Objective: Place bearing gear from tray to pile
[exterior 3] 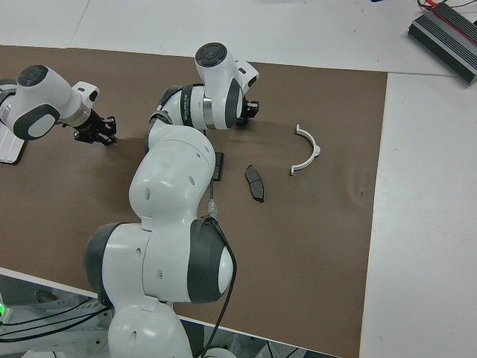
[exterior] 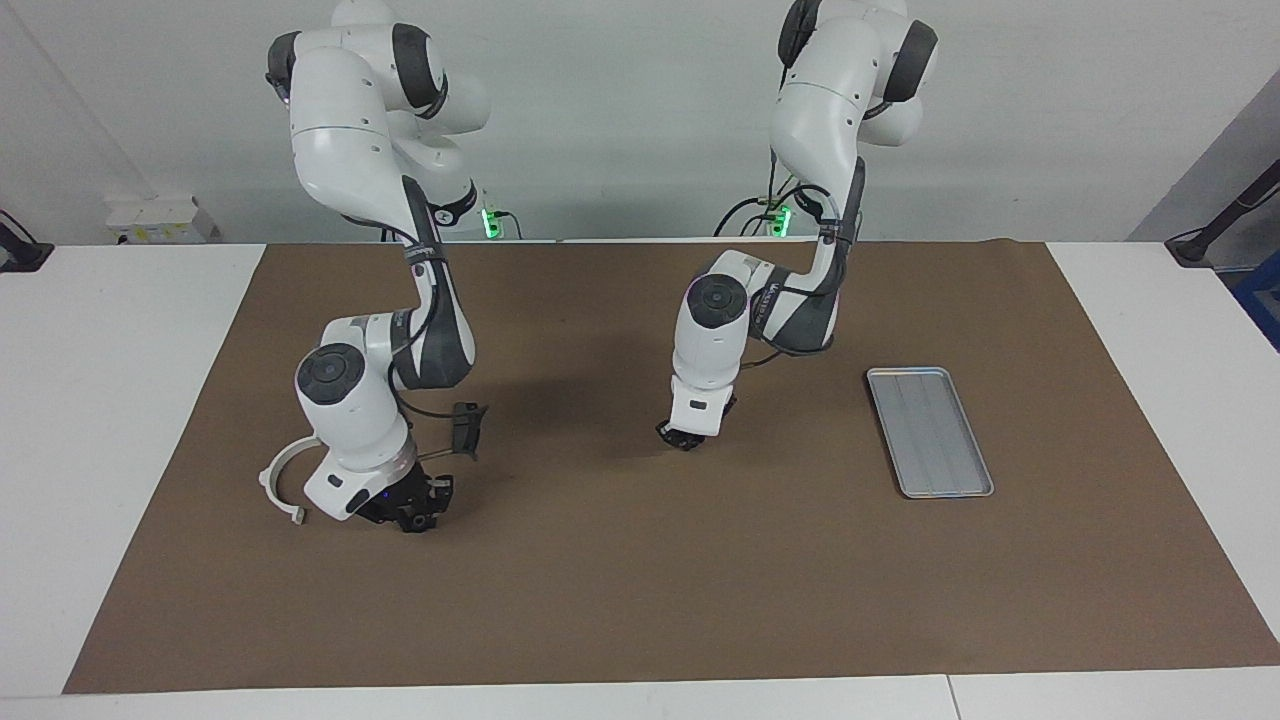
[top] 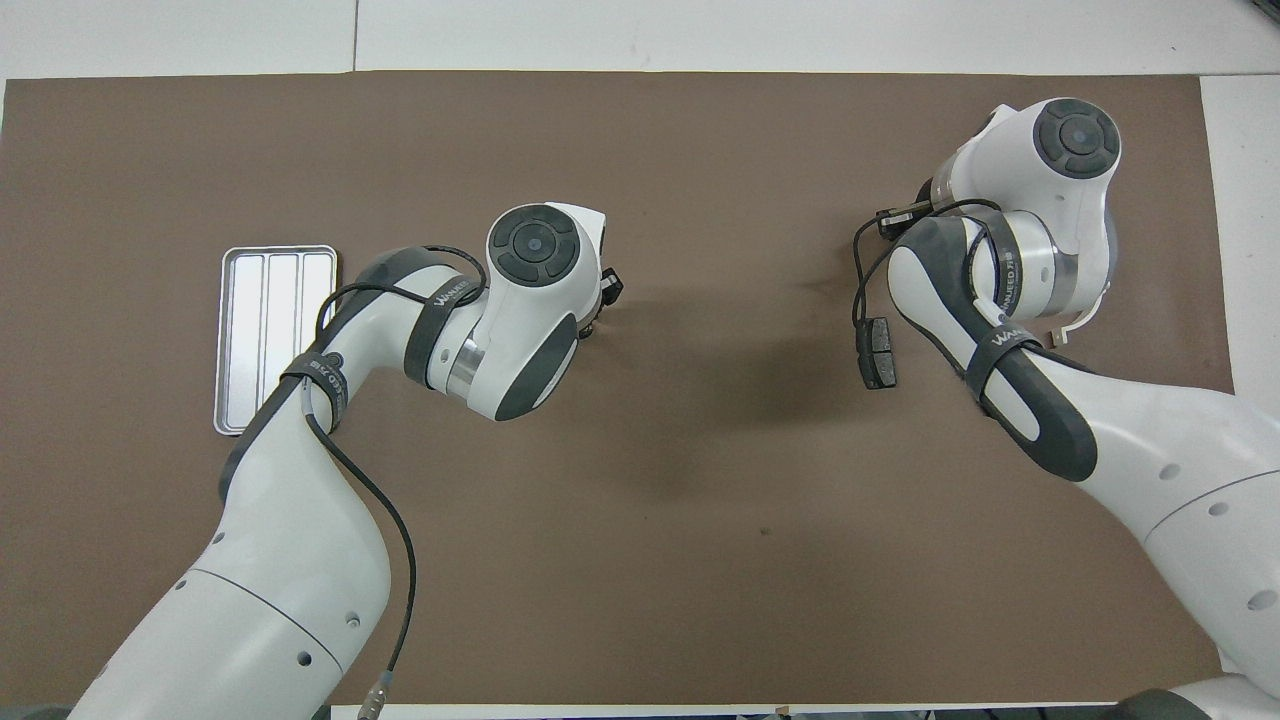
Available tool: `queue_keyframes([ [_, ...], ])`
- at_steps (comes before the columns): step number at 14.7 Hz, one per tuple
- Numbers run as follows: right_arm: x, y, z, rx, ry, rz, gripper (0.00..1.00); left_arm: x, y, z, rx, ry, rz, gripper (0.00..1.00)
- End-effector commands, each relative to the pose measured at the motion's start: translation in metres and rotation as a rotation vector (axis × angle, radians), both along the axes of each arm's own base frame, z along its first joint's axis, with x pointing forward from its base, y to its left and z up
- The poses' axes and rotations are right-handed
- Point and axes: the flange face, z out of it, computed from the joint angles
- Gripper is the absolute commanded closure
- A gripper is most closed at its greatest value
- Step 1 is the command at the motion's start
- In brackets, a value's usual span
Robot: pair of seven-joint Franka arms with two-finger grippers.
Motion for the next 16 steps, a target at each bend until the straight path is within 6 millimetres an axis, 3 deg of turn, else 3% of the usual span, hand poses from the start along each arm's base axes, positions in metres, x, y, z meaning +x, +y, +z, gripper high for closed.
queue_keyframes([
  [1, -0.003, 0.001, 0.003, -0.002, 0.005, 0.019, 0.3, 0.013, 0.053, 0.071, 0.038, -0.017, 0.045, 0.0],
  [2, -0.005, 0.006, 0.009, -0.006, 0.023, 0.022, 0.14, 0.016, 0.077, 0.1, 0.036, -0.021, 0.021, 0.0],
  [4, -0.011, 0.02, 0.04, -0.014, 0.065, -0.001, 0.0, 0.02, 0.146, 0.155, 0.036, -0.004, -0.035, 0.0],
  [6, -0.023, 0.056, 0.076, -0.021, 0.107, -0.061, 0.0, 0.013, 0.204, 0.198, 0.041, 0.034, -0.106, 0.0],
  [9, -0.042, 0.097, 0.107, -0.065, 0.125, -0.1, 0.0, 0.002, 0.273, 0.248, 0.035, 0.013, -0.142, 0.0],
  [11, -0.039, 0.095, 0.121, -0.067, 0.125, -0.067, 0.0, -0.014, 0.309, 0.278, 0.036, 0.014, -0.181, 0.0],
  [13, -0.04, 0.095, 0.127, -0.056, 0.118, 0.021, 0.0, -0.03, 0.335, 0.294, 0.035, 0.045, -0.232, 0.0],
  [16, -0.046, 0.094, 0.138, -0.071, 0.109, 0.093, 0.0, -0.038, 0.353, 0.295, 0.029, 0.086, -0.312, 0.0],
])
